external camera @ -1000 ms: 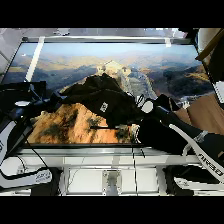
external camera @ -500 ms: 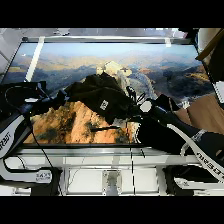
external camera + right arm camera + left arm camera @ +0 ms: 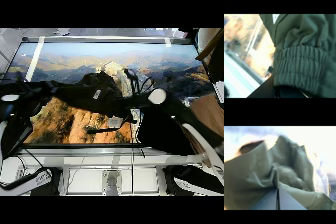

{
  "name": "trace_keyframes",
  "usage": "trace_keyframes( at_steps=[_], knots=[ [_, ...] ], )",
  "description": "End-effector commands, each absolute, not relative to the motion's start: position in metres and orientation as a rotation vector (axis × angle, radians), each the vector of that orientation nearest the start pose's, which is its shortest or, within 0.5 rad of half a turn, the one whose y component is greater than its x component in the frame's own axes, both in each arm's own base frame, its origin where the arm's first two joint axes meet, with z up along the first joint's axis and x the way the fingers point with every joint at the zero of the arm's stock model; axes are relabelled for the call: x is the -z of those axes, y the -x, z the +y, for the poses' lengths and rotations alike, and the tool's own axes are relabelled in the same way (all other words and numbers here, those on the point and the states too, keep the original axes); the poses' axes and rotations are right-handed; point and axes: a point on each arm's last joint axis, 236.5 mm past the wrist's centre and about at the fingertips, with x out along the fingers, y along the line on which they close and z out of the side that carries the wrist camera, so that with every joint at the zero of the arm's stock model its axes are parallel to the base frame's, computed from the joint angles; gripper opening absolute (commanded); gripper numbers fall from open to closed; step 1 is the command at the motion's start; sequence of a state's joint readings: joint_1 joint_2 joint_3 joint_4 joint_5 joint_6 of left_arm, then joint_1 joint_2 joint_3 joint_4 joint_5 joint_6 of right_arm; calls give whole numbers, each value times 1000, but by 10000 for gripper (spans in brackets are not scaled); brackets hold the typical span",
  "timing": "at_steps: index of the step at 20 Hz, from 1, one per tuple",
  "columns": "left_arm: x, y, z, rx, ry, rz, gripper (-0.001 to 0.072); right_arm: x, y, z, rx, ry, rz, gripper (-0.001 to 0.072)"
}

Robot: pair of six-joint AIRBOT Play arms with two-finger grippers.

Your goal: Fold the clothes and pants, and hang the long-sleeved shirts on hangers.

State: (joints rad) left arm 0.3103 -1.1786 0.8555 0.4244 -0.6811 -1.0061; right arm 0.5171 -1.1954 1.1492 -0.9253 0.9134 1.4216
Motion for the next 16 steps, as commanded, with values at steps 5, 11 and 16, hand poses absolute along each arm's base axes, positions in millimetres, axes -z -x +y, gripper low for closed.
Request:
trace_keyframes(
  at_steps=[5, 11, 16],
  knots=[
    [-262, -348, 3, 186, 319, 254, 6, -295, -243, 272, -930, -180, 737, 32],
    [-308, -316, -5, 169, 219, 234, 7, -320, -263, 244, -812, -153, 631, 30],
    [-250, -364, -8, 230, 311, 408, 6, -275, -342, 227, -737, -239, 726, 30]
  ],
)
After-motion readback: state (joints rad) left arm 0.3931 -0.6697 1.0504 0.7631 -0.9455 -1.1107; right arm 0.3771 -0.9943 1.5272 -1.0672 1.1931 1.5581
